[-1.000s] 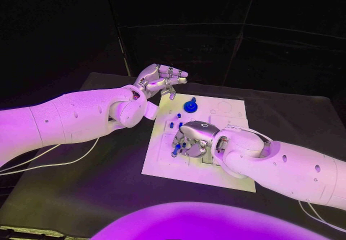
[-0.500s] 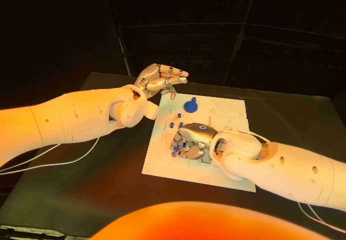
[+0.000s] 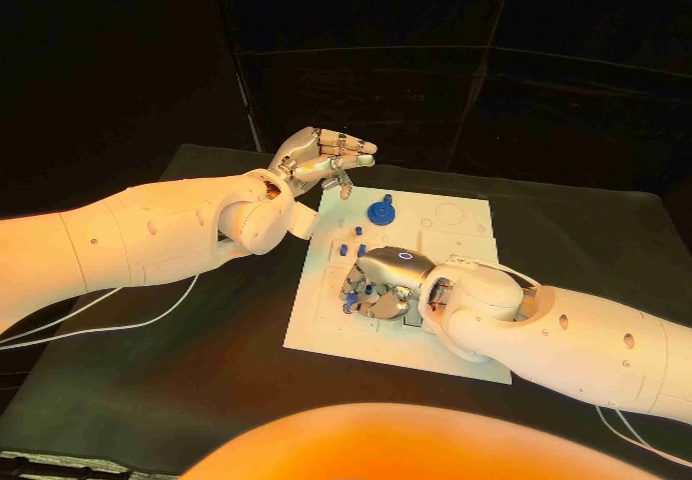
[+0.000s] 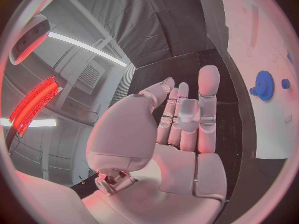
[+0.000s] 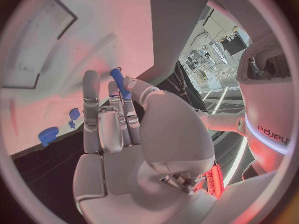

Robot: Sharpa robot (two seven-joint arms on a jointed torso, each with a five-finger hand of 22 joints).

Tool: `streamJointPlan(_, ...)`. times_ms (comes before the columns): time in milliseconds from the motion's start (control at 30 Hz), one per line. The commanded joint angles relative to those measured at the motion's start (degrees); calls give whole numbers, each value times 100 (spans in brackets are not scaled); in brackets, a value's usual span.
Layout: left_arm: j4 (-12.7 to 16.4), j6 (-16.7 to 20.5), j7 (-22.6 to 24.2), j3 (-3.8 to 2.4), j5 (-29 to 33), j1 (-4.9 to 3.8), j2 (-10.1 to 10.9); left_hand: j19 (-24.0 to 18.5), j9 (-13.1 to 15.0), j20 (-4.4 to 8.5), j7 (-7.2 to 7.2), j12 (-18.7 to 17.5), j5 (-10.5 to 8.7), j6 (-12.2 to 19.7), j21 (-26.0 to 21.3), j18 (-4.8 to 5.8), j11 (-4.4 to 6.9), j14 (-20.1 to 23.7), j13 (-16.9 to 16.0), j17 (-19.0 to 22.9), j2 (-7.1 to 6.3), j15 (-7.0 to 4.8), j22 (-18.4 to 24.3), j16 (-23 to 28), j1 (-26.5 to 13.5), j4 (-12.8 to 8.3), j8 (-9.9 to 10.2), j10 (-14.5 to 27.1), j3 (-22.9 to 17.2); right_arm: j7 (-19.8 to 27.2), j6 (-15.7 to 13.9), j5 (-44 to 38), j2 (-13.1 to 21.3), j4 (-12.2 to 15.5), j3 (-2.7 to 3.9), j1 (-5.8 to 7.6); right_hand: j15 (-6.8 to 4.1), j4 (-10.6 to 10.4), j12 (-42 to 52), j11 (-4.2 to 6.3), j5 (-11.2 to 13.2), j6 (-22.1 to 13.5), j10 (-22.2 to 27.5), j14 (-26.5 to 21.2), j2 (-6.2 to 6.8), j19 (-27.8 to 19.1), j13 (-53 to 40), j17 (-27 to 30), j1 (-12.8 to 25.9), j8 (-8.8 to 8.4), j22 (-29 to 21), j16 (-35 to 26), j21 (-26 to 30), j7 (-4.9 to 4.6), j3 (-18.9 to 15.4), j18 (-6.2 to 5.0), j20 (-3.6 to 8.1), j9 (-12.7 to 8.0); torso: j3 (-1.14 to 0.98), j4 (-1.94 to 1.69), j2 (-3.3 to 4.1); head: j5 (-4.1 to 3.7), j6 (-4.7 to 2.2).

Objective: Assemble the parts on the task board

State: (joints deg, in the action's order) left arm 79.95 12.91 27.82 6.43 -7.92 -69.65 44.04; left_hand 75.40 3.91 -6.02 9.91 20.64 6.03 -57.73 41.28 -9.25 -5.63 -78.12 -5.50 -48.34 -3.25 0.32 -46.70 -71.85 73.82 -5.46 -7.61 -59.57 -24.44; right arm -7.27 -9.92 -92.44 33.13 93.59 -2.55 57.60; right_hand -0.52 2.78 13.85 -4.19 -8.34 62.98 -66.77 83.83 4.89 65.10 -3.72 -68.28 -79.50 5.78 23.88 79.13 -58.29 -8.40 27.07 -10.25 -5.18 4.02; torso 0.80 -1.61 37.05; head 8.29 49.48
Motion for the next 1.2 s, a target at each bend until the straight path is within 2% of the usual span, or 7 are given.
streamJointPlan(33,12,-66,18,-4,11,-10,5,-4,2,-7,3,29,10,54,-20,-31,1,6,-8,7,13,27,6,-9,-8,2,-15,34,0,31,16,-27,24,5,-29,-25,-8,4,-31,-4,-38,30,-26,231,-9,-36,-8,11,30,27,8,-18,-20,-15,40,-36,-4,6,4,-5,5,3,-15)
streamJointPlan(667,22,-69,12,-4,11,-11,15,-4,2,-7,3,29,10,54,-20,-31,1,6,-8,7,13,27,6,-9,-8,2,-15,34,0,60,-22,-28,12,1,-29,-26,-10,13,-39,-3,-56,30,-29,231,-7,-40,-8,7,29,25,9,-16,-21,-14,46,-37,-3,5,3,-2,3,13,-3)
streamJointPlan(900,26,-72,9,-4,11,-12,16,-4,2,-7,3,29,10,54,-20,-31,1,6,-8,7,13,27,6,-9,-8,2,-15,34,0,0,56,-35,-3,-23,-29,-26,-1,18,-77,-15,-62,-4,-3,228,22,-55,-2,5,68,-1,10,-16,-20,-28,39,-35,-6,-3,4,-5,1,14,-2)
streamJointPlan(967,25,-71,8,-4,11,-13,17,-4,2,-7,3,29,10,54,-20,-31,1,6,-8,7,13,27,6,-9,-8,2,-15,34,0,-25,88,-39,-10,-34,-29,-26,16,13,-130,-38,-65,-74,56,221,47,-70,6,19,110,-45,9,-25,-17,-52,35,-32,-15,-17,4,-3,1,15,-1)
streamJointPlan(1067,26,-72,8,-4,11,-13,17,-4,2,-7,3,29,10,54,-20,-31,1,6,-8,7,13,27,6,-9,-8,2,-15,34,0,-52,103,-98,-28,-51,-30,-26,83,-3,-300,-129,-74,-239,311,181,112,-112,21,160,199,-143,0,-107,2,-129,31,-22,-61,-32,2,-1,-2,16,0)
streamJointPlan(1200,25,-73,8,-4,11,-14,16,-4,2,-7,3,29,10,54,-20,-31,1,6,-8,7,13,27,6,-9,-8,2,-15,34,0,-86,131,-153,-52,-71,-30,-26,128,2,-400,-187,-66,-298,493,149,172,-142,19,273,250,-176,-9,-175,20,-165,20,-23,-107,-27,-1,1,3,15,5)
